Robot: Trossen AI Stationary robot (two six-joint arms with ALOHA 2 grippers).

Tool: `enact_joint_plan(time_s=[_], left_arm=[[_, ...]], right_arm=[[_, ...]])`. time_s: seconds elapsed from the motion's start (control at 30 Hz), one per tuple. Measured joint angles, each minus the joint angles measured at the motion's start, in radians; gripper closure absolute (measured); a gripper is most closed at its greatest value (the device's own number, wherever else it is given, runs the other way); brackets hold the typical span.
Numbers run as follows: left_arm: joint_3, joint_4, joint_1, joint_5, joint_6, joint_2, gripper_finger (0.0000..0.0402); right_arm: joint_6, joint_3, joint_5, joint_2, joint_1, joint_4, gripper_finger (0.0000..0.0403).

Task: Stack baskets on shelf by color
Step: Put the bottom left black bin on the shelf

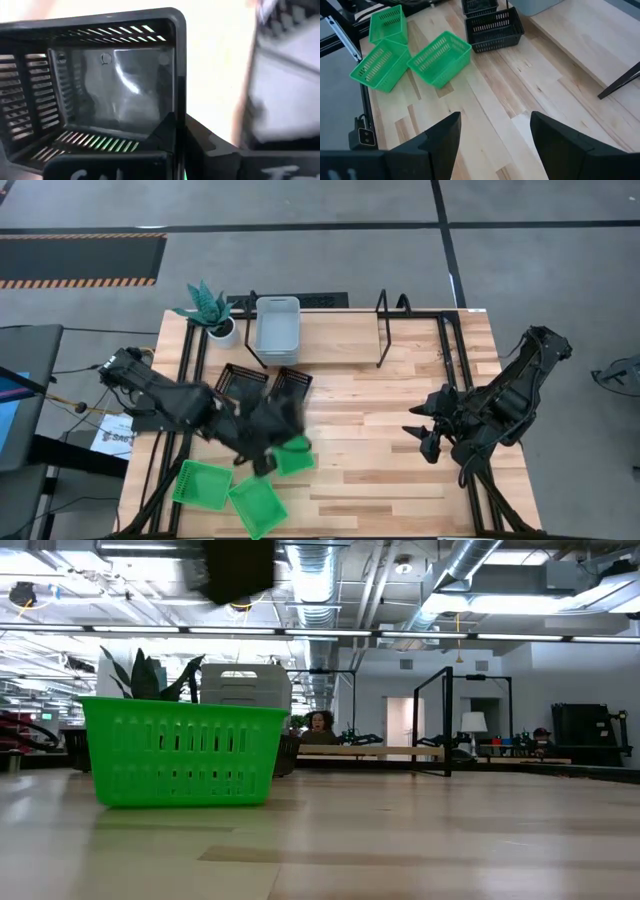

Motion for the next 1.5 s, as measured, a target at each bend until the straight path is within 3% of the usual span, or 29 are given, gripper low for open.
enact_joint_plan(time_s=[0.1,0.17,0.33,0.57,0.8,1.03,1.5], left_arm=[[0.068,0.052,0.066,-0.186,0.191,0.0,0.0401],[0.085,0.113,0.126,-0.225,0.327,0.0,0.0401],[0.087,0.266,0.31,-0.152,0.586,0.02,0.0401],[0.083,0.303,0.531,-0.03,0.832,0.093,0.0401],[0.083,0.29,0.663,0.02,0.952,0.224,0.0401],[0.083,0.289,0.719,0.032,1.058,0.383,0.0401],[0.082,0.256,0.801,0.084,1.082,0.536,0.0401]], right_arm=[[-0.002,0.0,0.002,0.0,0.0,0.0,0.0139],[-0.002,0.0,0.003,0.0,0.0,0.0,0.0139],[-0.001,0.0,0.003,0.0,0.0,0.0,0.0139],[-0.001,0.0,0.006,0.0,-0.001,0.005,0.0139],[0.013,0.0,0.017,0.0,-0.001,0.007,0.0139],[0.028,0.0,0.022,0.0,-0.001,0.01,0.0139],[0.062,0.0,0.022,0.0,-0.001,0.005,0.0139]])
